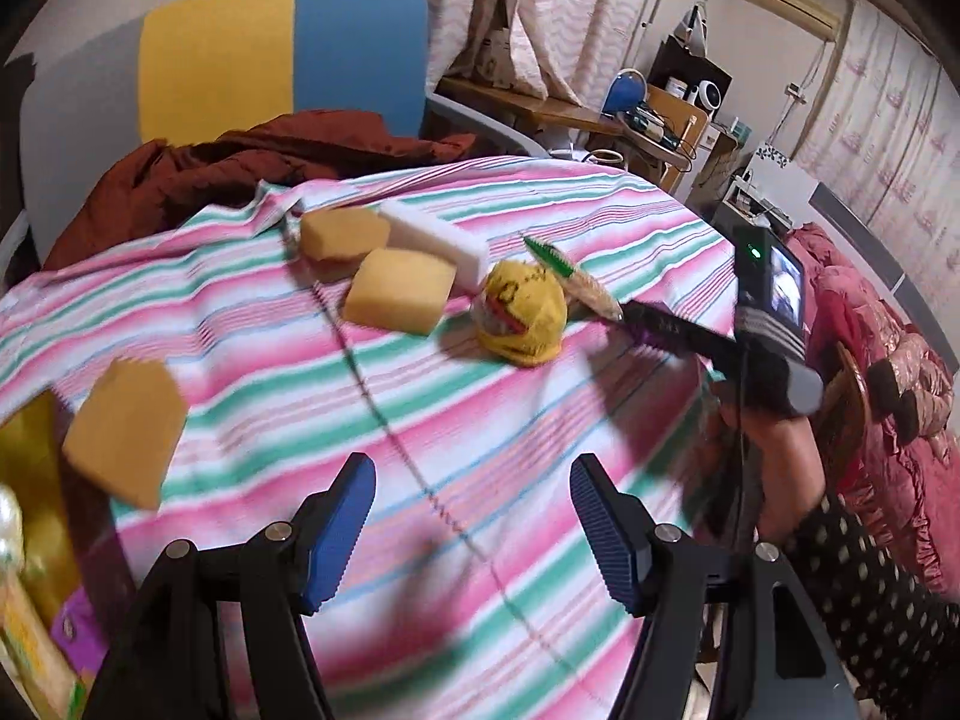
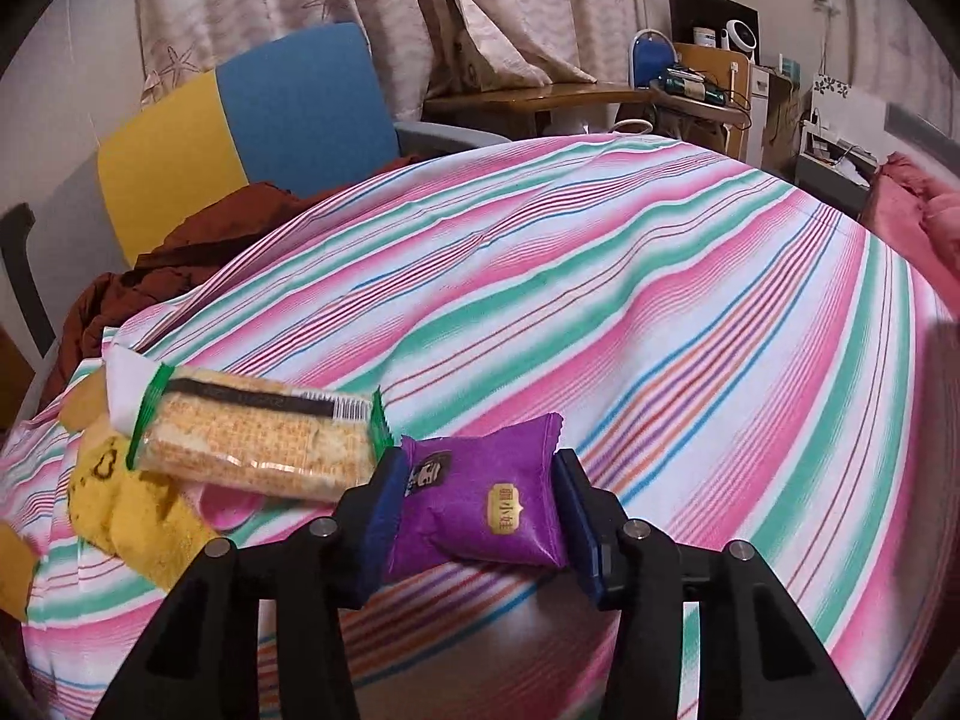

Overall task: Organize objects
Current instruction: 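Grasp the yellow knitted ball with the left tool while the right tool grasps the pink hair roller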

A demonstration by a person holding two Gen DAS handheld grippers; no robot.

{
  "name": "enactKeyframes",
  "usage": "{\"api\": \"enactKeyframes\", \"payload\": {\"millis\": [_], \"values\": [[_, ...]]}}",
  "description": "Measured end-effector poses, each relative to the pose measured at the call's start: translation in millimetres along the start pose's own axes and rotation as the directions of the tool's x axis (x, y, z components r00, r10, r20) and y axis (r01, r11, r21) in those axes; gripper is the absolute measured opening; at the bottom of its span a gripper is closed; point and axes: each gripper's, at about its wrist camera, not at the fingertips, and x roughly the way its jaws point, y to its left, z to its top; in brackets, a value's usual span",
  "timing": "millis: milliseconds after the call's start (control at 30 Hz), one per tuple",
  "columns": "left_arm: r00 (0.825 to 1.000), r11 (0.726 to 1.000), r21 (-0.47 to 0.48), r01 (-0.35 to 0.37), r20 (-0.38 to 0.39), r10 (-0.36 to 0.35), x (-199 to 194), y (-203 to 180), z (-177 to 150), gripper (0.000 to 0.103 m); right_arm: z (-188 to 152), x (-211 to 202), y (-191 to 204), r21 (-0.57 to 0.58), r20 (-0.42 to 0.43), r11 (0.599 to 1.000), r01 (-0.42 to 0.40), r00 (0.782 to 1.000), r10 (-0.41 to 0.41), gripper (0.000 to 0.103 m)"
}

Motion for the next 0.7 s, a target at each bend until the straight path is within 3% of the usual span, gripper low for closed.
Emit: {"api": "enactKeyframes", "payload": {"millis": [33,167,367,500,700], "values": [[1.000,1.000,0.005,0.003,0.000,-0.003,5.5,-1.3,5.3,0.068,-1.5,-1.3,-0.4,0.002,0.003,1.000,0.002,1.000,-0.002,0.061],[1.000,1.000,0.012,-0.006,-0.014,0.006,32.7,-6.7,29.1,0.069,-4.8,-0.1,-0.8,0.004,-0.003,1.000,0.000,1.000,0.000,0.062],[0.999,1.000,0.010,-0.025,-0.026,0.025,72.7,-13.7,62.0,0.071,-8.9,-0.7,3.2,-0.017,0.026,1.000,0.007,1.000,-0.006,0.051],[1.000,1.000,0.027,-0.014,-0.005,0.015,93.1,-18.3,77.7,0.086,-9.0,0.8,-0.2,-0.002,0.045,1.000,-0.006,0.999,0.006,0.049],[1.000,0.997,0.076,-0.009,-0.023,0.011,121.9,-26.2,80.9,0.084,-8.8,3.2,2.5,-0.017,0.054,1.000,0.007,0.999,-0.006,0.048]]}}
